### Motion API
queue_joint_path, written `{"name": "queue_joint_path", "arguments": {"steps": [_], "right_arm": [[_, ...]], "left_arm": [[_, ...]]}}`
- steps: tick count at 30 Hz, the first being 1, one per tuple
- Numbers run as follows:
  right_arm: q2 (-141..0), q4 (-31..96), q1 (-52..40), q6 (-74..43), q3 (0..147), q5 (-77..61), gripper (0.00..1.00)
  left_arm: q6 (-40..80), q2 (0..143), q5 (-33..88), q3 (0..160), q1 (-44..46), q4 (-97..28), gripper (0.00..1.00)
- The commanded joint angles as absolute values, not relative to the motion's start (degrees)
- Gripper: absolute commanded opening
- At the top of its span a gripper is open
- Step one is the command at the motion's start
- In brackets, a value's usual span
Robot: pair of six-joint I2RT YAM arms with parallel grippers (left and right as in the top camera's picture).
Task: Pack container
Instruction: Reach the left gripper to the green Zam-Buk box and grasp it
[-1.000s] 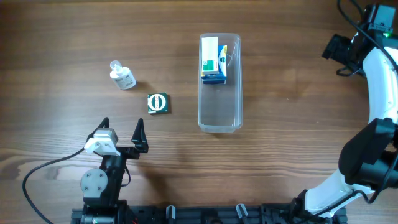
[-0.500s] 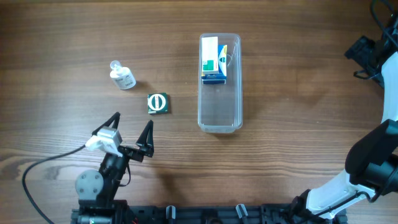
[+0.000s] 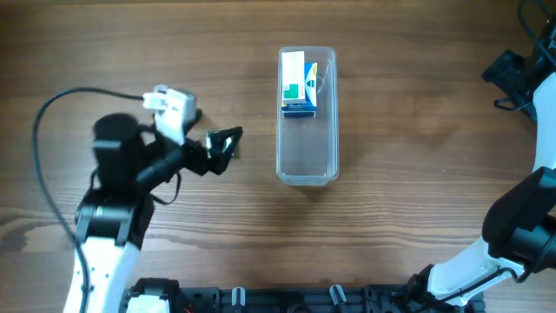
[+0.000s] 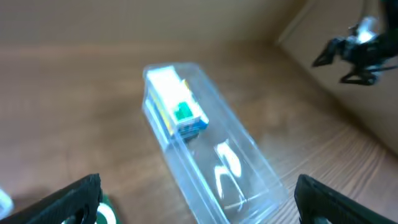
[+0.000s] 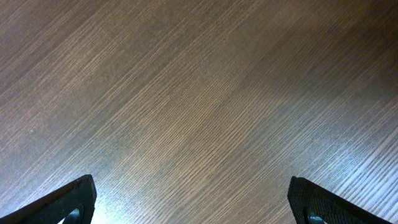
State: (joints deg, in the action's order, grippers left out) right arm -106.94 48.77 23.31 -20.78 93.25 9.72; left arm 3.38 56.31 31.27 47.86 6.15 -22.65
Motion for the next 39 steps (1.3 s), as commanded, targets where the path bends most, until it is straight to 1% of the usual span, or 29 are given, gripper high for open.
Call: {"name": "queue_joint_path", "arguments": {"steps": [1, 2, 3, 9, 12, 17, 20, 22, 27, 39], "right_arm": [[-107.85, 48.64, 23.07, -21.39, 93.19, 10.5, 1.0], [-107.85, 48.64, 23.07, -21.41, 93.19, 10.5, 1.0], [-107.85, 48.64, 23.07, -21.39, 93.19, 10.5, 1.0], [-107.85, 48.64, 23.07, -21.39, 93.19, 10.5, 1.0], [-107.85, 48.64, 23.07, -21.37, 93.19, 10.5, 1.0], [-107.85, 48.64, 23.07, -21.39, 93.19, 10.5, 1.0], [-107.85, 48.64, 23.07, -21.39, 93.19, 10.5, 1.0], [-107.85, 48.64, 23.07, -21.39, 93.19, 10.5, 1.0], [-107.85, 48.64, 23.07, -21.39, 93.19, 10.5, 1.0], [-107.85, 48.64, 23.07, -21.39, 93.19, 10.5, 1.0]], "left_arm": [[16.36, 64.1, 3.68, 56.84, 14.22, -32.56, 1.0], [17.82, 66.54, 0.43, 59.05, 15.79, -34.83, 1.0], [18.11, 68.69, -0.16, 60.49, 16.47, -36.03, 1.0], [18.72, 79.18, -0.05, 61.25, 16.6, -35.31, 1.0], [24.58, 82.91, -0.05, 61.25, 16.6, -35.24, 1.0], [25.34, 88.79, -0.12, 61.25, 16.14, -35.59, 1.0], [29.93, 91.61, 0.03, 61.25, 14.74, -35.86, 1.0], [30.7, 93.89, 0.58, 61.25, 13.91, -35.83, 1.0], [29.8, 98.48, 0.54, 61.25, 13.69, -35.68, 1.0], [16.78, 100.95, 0.56, 61.25, 13.69, -32.77, 1.0]]}}
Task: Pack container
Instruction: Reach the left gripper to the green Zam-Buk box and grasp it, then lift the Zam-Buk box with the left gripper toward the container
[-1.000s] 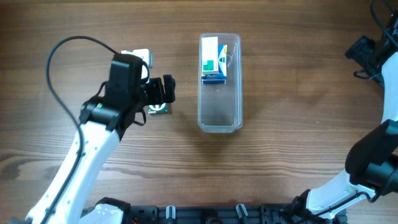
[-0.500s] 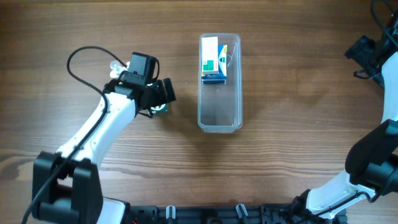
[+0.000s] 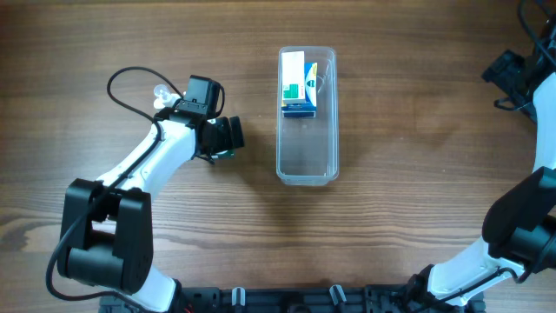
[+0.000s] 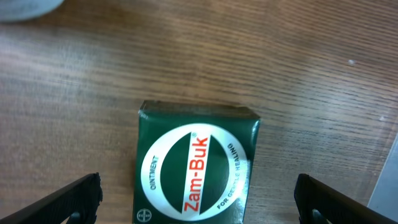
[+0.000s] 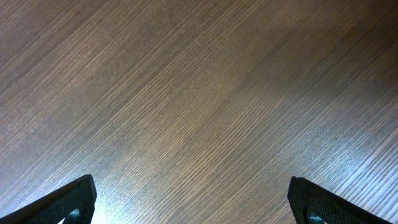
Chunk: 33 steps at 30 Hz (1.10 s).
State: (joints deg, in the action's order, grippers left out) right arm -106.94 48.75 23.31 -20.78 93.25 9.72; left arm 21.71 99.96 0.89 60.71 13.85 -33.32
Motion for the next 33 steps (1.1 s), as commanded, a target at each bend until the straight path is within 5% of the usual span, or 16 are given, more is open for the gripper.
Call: {"name": "queue_joint_path", "arguments": {"steps": [1, 33], "right_arm": [[-107.85, 48.64, 23.07, -21.39, 93.19, 10.48, 1.0], [-107.85, 48.64, 23.07, -21.37, 93.19, 10.5, 1.0]], "left_arm": [[16.43, 101.1, 0.56, 61.23, 13.69, -32.77, 1.0], [13.96, 104.81, -0.49, 61.25, 14.46, -32.64, 0.94]]}}
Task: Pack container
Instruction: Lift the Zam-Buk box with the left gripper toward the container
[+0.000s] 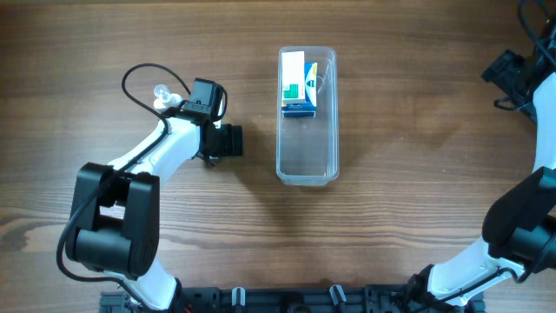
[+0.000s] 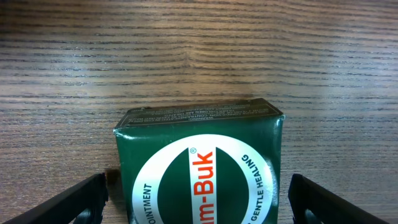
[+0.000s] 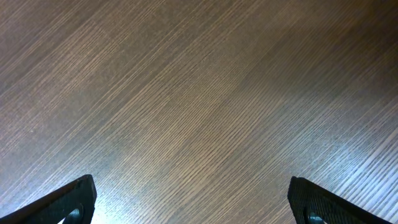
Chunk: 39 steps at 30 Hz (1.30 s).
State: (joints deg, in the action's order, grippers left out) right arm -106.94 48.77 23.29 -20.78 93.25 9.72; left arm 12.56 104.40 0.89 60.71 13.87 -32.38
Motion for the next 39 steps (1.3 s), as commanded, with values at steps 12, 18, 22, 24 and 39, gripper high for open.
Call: {"name": "queue_joint_path", "arguments": {"steps": [12, 18, 22, 24, 39], "right_arm": [[-107.85, 48.64, 23.07, -21.39, 93.19, 10.5, 1.0], [-107.85, 48.64, 23.07, -21.39, 93.19, 10.5, 1.0], [-107.85, 48.64, 23.07, -21.37, 93.19, 10.5, 1.0], [-107.85, 48.64, 23.07, -21.39, 93.19, 10.5, 1.0], [-107.85, 48.64, 23.07, -21.39, 93.19, 10.5, 1.0]], "left_arm": [[14.57, 104.81, -2.87, 61.25, 15.66, -33.23, 0.95], [14.63, 104.81, -3.2, 61.25, 15.66, -33.19, 0.95], [15.51, 104.81, -4.19, 61.25, 15.66, -33.26, 0.95], [15.88, 104.81, -4.19, 61.25, 15.92, -33.21, 0.94], [18.31, 104.81, -6.15, 61.25, 18.11, -32.51, 0.95]]}}
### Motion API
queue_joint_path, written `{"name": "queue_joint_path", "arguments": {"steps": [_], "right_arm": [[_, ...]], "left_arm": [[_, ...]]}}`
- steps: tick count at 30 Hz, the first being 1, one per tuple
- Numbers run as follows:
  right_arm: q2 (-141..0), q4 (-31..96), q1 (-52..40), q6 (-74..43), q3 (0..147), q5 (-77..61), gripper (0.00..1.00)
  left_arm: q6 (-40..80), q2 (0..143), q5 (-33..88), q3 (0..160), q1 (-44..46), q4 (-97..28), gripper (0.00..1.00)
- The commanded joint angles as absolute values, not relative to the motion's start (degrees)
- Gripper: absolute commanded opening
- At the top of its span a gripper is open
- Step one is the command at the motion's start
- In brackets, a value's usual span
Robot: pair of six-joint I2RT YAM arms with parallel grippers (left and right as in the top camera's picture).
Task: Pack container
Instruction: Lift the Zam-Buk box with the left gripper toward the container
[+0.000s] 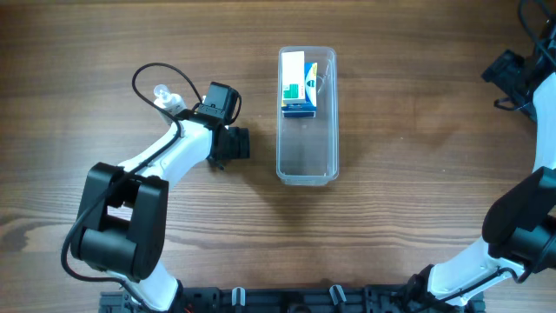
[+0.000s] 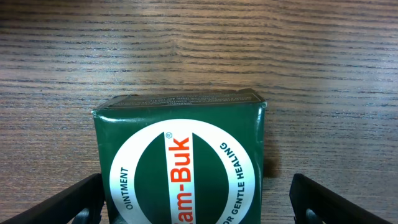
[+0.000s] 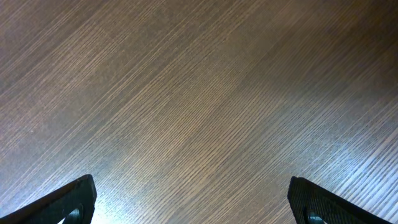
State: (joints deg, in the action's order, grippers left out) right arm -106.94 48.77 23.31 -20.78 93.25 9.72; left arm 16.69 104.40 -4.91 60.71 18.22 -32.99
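Note:
A green Zam-Buk ointment box (image 2: 180, 155) lies flat on the wood between the fingers of my left gripper (image 2: 198, 202), which is open. The box sits close against the left finger (image 2: 78, 199), with a gap to the right finger. In the overhead view my left gripper (image 1: 233, 143) covers the box, just left of the clear plastic container (image 1: 307, 165). The container holds a white, blue and green carton (image 1: 298, 84) at its far end. My right gripper (image 3: 193, 199) hangs open over bare wood at the far right (image 1: 511, 74).
A small clear bulb-like thing (image 1: 161, 91) lies by the left arm's cable, behind the gripper. The near half of the container is bare. Black rails run along the table's front edge (image 1: 278, 300).
My left gripper has shifted slightly right, toward the container. The green box now sits nearer the left finger than before. The right arm has not moved.
My left gripper was first raised and open, looking at the container. Then it was low over the green box left of the container. Then its fingers stood either side of the box, and now the box is against the left finger.

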Motion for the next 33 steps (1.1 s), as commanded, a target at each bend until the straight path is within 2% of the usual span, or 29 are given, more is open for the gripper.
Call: {"name": "queue_joint_path", "arguments": {"steps": [1, 3, 6, 18, 21, 26, 30, 33], "right_arm": [[-107.85, 48.64, 23.07, -21.37, 93.19, 10.5, 1.0], [-107.85, 48.64, 23.07, -21.39, 93.19, 10.5, 1.0], [-107.85, 48.64, 23.07, -21.39, 93.19, 10.48, 1.0], [-107.85, 48.64, 23.07, -21.39, 93.19, 10.5, 1.0], [-107.85, 48.64, 23.07, -21.37, 93.19, 10.5, 1.0], [-107.85, 48.64, 23.07, -21.41, 93.19, 10.5, 1.0], [-107.85, 48.64, 23.07, -21.37, 93.19, 10.5, 1.0], [-107.85, 48.64, 23.07, -21.39, 93.19, 10.5, 1.0]], "left_arm": [[18.31, 104.81, -6.15, 61.25, 18.11, -32.32, 0.95], [18.31, 104.81, -6.13, 61.25, 18.11, -32.12, 0.92], [18.5, 104.81, -6.15, 61.25, 18.11, -32.12, 0.8], [18.74, 104.84, -8.05, 61.23, 18.11, -32.23, 0.77], [20.03, 104.84, -8.45, 61.23, 18.11, -32.21, 0.71], [19.97, 104.81, -8.45, 61.23, 18.11, -32.42, 0.72], [19.99, 104.84, -8.45, 61.23, 18.11, -32.58, 0.64], [19.99, 104.81, -8.45, 61.25, 18.11, -32.56, 0.64]]}}
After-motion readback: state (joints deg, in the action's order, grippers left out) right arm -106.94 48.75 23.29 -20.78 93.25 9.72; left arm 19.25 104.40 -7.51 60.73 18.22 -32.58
